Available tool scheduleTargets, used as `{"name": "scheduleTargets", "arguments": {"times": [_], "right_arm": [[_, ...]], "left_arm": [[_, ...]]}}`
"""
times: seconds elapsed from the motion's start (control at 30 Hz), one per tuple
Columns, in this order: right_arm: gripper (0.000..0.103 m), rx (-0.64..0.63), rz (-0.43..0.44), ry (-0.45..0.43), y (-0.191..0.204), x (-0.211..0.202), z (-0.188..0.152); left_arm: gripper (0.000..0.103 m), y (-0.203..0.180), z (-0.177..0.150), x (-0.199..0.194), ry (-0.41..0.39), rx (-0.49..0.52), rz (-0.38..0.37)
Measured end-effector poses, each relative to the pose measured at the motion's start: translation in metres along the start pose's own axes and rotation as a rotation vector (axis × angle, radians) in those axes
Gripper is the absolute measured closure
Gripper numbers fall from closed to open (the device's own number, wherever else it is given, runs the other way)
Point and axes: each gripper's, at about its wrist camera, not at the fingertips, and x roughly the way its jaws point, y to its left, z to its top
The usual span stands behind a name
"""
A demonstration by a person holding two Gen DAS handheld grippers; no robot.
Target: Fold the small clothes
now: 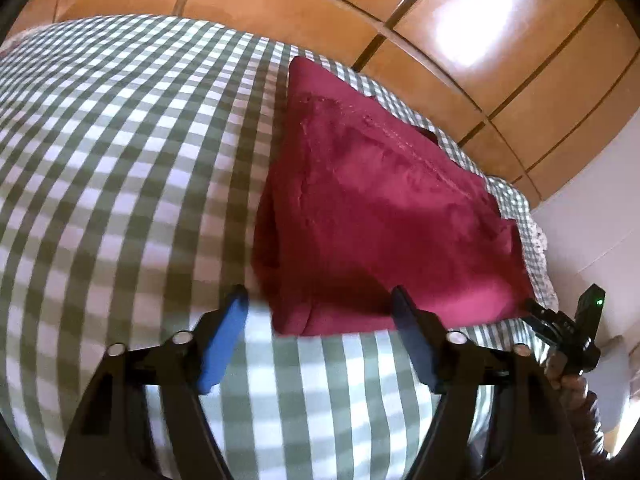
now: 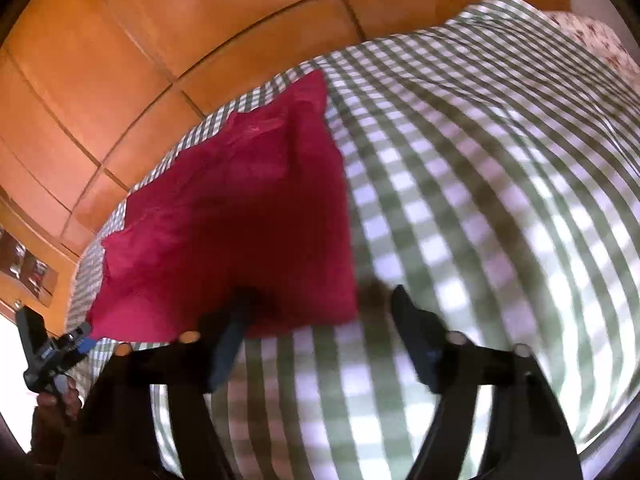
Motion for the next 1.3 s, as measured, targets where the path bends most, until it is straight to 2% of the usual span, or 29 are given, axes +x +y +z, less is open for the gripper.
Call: {"name": "scheduleTargets", "arguments": {"times": [0.03, 0.1, 0.2, 0.27, 0.4, 0.67, 0.7, 0.73, 0.77, 0.83, 0.93, 1.03, 1.1, 1.17, 1.2, 1.27, 1.3], "right_arm": [[0.061, -0.005, -0.015, 0.008, 0.003, 0.006, 0.001], [0.074, 0.009, -0.011, 0.021, 0.003, 0.009, 0.003], [0.08, 0.014, 0.019, 0.009, 0.005, -0.007, -0.001], [0.081, 0.008, 0.034, 0.01, 0.006, -0.017, -0.006], [0.081, 0.002, 0.056, 0.034, 0.005, -0.037, -0.024], [0.08, -0.074, 0.062, 0.152, 0.003, -0.075, -0.082], [0.075, -0.08, 0.058, 0.153, 0.003, -0.077, -0.083], [0.068, -0.086, 0.047, 0.145, 0.003, -0.08, -0.083], [0.065, -0.089, 0.037, 0.131, 0.003, -0.081, -0.081], [0.056, -0.08, 0.021, 0.081, 0.004, -0.082, -0.069], [0.047, -0.086, -0.027, 0.01, 0.012, -0.074, -0.045], [0.047, -0.098, -0.046, -0.015, 0.021, -0.057, -0.026], [0.049, -0.124, -0.064, -0.004, 0.027, -0.041, -0.018], [0.057, -0.136, -0.087, 0.019, 0.03, -0.025, -0.016], [0.07, -0.138, -0.091, 0.031, 0.029, -0.02, -0.018], [0.077, -0.147, -0.102, 0.03, 0.03, -0.017, -0.02], [0.085, -0.15, -0.102, 0.023, 0.03, -0.019, -0.021]], "left_arm": [[0.063, 0.0, 0.002, 0.007, 0.023, -0.012, -0.005], [0.079, 0.002, 0.002, 0.01, 0.026, -0.025, 0.005], [0.087, 0.003, -0.004, -0.001, 0.011, -0.029, -0.013], [0.088, 0.004, -0.009, -0.009, 0.011, -0.017, -0.027], [0.088, 0.003, -0.026, -0.026, 0.03, 0.01, -0.04], [0.088, 0.002, -0.091, -0.071, 0.101, 0.007, -0.069], [0.085, 0.002, -0.096, -0.075, 0.111, 0.013, -0.066], [0.082, 0.002, -0.096, -0.077, 0.11, 0.015, -0.048], [0.078, 0.002, -0.094, -0.078, 0.105, 0.017, -0.039], [0.054, 0.002, -0.086, -0.082, 0.069, 0.016, -0.039], [0.051, 0.004, -0.066, -0.082, 0.02, 0.019, 0.008], [0.051, 0.0, -0.048, -0.071, -0.012, 0.049, 0.067], [0.051, -0.006, -0.042, -0.063, -0.017, 0.068, 0.091], [0.051, -0.006, -0.035, -0.053, -0.016, 0.089, 0.1], [0.051, -0.007, -0.032, -0.047, -0.012, 0.093, 0.1], [0.051, -0.01, -0.031, -0.039, -0.002, 0.102, 0.086], [0.055, -0.01, -0.032, -0.037, 0.004, 0.109, 0.086]]}}
